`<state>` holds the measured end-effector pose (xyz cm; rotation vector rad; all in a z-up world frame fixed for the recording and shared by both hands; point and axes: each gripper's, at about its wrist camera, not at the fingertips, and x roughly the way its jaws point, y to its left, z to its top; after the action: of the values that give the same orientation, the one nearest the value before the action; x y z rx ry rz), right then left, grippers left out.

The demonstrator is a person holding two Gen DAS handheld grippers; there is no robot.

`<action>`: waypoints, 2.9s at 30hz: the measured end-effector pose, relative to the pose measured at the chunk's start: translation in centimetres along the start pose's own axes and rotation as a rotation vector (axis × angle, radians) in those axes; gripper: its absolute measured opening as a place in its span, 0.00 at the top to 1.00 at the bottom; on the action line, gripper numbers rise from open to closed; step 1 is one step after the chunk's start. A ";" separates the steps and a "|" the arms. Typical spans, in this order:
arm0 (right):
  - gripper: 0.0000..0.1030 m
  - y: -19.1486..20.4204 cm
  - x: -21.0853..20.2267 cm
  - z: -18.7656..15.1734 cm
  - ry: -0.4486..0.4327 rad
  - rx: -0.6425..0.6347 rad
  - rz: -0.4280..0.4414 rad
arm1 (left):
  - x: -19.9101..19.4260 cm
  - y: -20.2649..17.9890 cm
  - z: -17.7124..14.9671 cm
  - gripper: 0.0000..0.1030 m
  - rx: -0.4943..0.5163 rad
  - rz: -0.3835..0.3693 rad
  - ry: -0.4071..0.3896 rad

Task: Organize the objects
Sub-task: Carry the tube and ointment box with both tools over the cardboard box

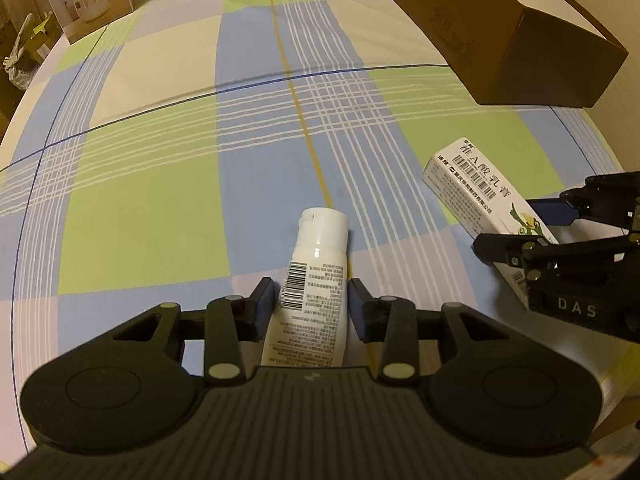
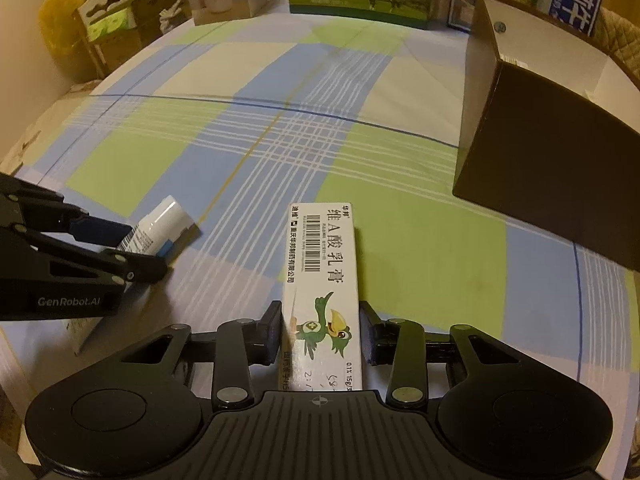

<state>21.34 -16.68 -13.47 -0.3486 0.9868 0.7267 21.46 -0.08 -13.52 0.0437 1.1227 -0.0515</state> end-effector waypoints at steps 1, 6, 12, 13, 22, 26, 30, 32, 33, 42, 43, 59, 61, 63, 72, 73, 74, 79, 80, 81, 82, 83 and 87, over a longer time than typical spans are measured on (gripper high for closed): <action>0.65 -0.1 0.0 0.0 0.000 0.001 0.001 | 0.0 0.0 0.0 0.67 0.002 0.002 -0.001; 0.65 -0.1 0.0 -0.1 0.003 0.004 0.000 | 0.0 -0.1 0.0 0.68 -0.007 0.004 0.002; 0.65 -0.2 -0.1 -0.1 0.006 0.010 0.000 | 0.0 -0.2 0.2 0.68 -0.008 0.004 0.006; 0.65 -0.3 -0.1 -0.1 0.007 0.012 -0.001 | 0.0 -0.2 0.2 0.68 -0.007 0.004 0.005; 0.66 -0.9 -0.9 -0.2 -0.004 0.039 -0.001 | -0.6 0.0 0.7 0.68 -0.012 -0.002 -0.018; 0.66 -1.3 -1.7 0.2 -0.026 0.054 0.003 | -1.2 -0.1 1.3 0.68 -0.015 -0.008 -0.035; 0.66 -1.6 -2.6 0.7 -0.050 0.069 0.008 | -1.9 -0.4 2.1 0.68 -0.012 -0.014 -0.052; 0.66 -1.8 -3.1 1.0 -0.061 0.074 0.011 | -2.2 -0.6 2.6 0.68 -0.009 -0.018 -0.061; 0.66 -1.9 -3.3 1.2 -0.067 0.077 0.012 | -2.3 -0.8 2.9 0.68 -0.007 -0.020 -0.066; 0.66 -3.2 -5.6 3.3 -0.140 0.086 0.011 | -4.0 -2.7 5.8 0.68 0.016 -0.046 -0.133; 0.66 -3.4 -5.9 3.6 -0.147 0.088 0.007 | -4.1 -2.9 6.1 0.68 0.017 -0.048 -0.140; 0.66 -8.6 -10.4 7.1 -0.229 0.156 -0.021 | -6.1 -7.4 12.2 0.68 0.071 -0.086 -0.227; 0.66 -9.6 -10.9 7.4 -0.238 0.166 -0.029 | -6.2 -8.2 13.2 0.68 0.077 -0.091 -0.233; 0.66 -10.7 -11.3 7.9 -0.249 0.174 -0.040 | -6.2 -8.9 14.1 0.68 0.083 -0.095 -0.240; 0.66 -16.3 -12.6 10.6 -0.289 0.195 -0.088 | -6.3 -12.9 19.1 0.68 0.106 -0.124 -0.278; 0.66 -16.9 -12.6 11.0 -0.291 0.199 -0.090 | -6.3 -13.4 19.7 0.68 0.110 -0.128 -0.282; 0.66 -17.6 -12.5 11.3 -0.291 0.204 -0.090 | -6.2 -14.0 20.4 0.68 0.115 -0.132 -0.287; 0.66 -20.6 -11.8 13.0 -0.289 0.222 -0.096 | -5.4 -16.2 23.3 0.68 0.122 -0.137 -0.293; 0.66 -21.2 -11.6 13.3 -0.287 0.226 -0.095 | -5.1 -16.6 23.9 0.68 0.119 -0.140 -0.290; 0.66 -21.7 -11.4 13.6 -0.286 0.228 -0.094 | -4.9 -16.9 24.5 0.68 0.114 -0.144 -0.287; 0.66 -22.2 -11.2 13.9 -0.284 0.231 -0.095 | -4.6 -17.1 25.1 0.68 0.109 -0.150 -0.283; 0.66 -22.8 -11.0 14.2 -0.281 0.232 -0.096 | -4.2 -17.4 25.7 0.68 0.105 -0.154 -0.280; 0.66 -24.6 -9.9 15.2 -0.271 0.236 -0.100 | -2.9 -18.5 27.9 0.68 0.108 -0.143 -0.270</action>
<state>44.63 -29.54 1.69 -0.0895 0.7817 0.5432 44.15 -20.14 1.00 0.0513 0.8512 -0.2396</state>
